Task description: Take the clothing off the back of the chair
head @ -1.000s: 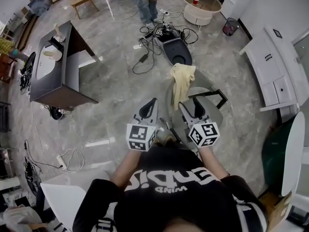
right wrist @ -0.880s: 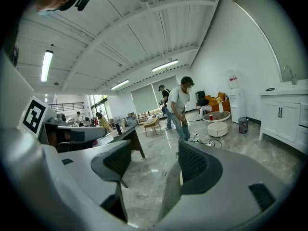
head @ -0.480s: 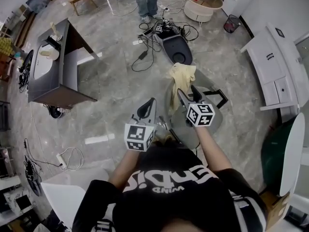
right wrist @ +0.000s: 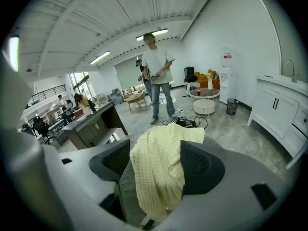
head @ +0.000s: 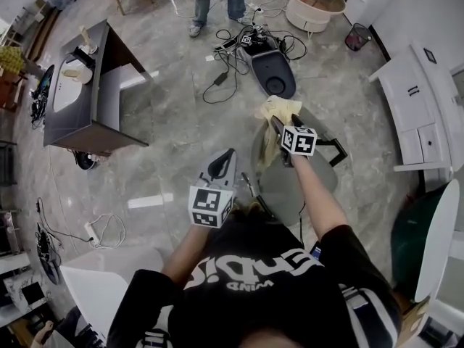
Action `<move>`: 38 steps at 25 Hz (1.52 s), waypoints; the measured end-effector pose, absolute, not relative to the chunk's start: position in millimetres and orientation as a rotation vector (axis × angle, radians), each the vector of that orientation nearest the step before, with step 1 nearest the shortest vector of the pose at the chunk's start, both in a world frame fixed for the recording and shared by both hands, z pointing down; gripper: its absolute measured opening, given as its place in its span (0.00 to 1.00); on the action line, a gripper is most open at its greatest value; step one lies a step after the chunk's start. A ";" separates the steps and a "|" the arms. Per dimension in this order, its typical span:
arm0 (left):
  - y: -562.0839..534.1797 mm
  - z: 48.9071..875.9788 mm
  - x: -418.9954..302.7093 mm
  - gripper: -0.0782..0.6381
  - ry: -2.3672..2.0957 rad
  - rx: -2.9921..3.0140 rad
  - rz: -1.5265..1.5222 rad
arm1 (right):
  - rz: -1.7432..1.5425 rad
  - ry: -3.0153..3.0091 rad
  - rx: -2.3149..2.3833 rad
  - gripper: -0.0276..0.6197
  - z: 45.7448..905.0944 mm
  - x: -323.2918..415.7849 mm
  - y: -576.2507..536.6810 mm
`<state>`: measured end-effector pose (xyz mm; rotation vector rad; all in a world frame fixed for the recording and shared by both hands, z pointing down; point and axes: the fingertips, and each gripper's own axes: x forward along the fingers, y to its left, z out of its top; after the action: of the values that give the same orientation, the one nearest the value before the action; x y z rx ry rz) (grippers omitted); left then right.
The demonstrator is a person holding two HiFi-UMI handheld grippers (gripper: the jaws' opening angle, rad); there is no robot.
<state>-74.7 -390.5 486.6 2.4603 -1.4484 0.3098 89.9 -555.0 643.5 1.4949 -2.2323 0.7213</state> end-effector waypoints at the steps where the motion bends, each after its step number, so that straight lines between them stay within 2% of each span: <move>1: -391.3 487.3 -75.9 0.13 -1.452 2.456 0.314 | 0.730 -2.215 1.488 0.47 648.9 90.7 -558.8; 7: -395.2 491.3 -81.4 0.13 -1.478 2.435 0.334 | 0.748 -2.141 1.436 0.47 678.5 83.9 -566.5; 17: -398.8 493.9 -86.3 0.13 -1.492 2.414 0.344 | 0.757 -2.129 1.405 0.47 680.9 83.1 -567.9; 20: -398.6 494.2 -84.4 0.13 -1.487 2.414 0.349 | 0.720 -2.115 1.408 0.31 678.6 87.4 -566.5; 21: -398.6 494.7 -83.6 0.13 -1.486 2.414 0.349 | 0.710 -2.112 1.408 0.29 678.6 88.6 -566.3; 28: -399.1 499.0 -81.8 0.13 -1.478 2.412 0.358 | 0.673 -2.134 1.381 0.23 674.6 85.7 -566.5; 33: -396.9 498.1 -78.2 0.13 -1.462 2.427 0.358 | 0.629 -2.173 1.423 0.22 637.7 91.8 -568.7; 38: -394.8 493.6 -70.5 0.13 -1.447 2.453 0.341 | 0.512 -2.290 1.483 0.22 554.4 99.3 -580.8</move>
<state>-70.5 -394.8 493.6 2.4527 -1.4474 0.3409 99.3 -580.8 554.4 1.4826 -2.2901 0.5118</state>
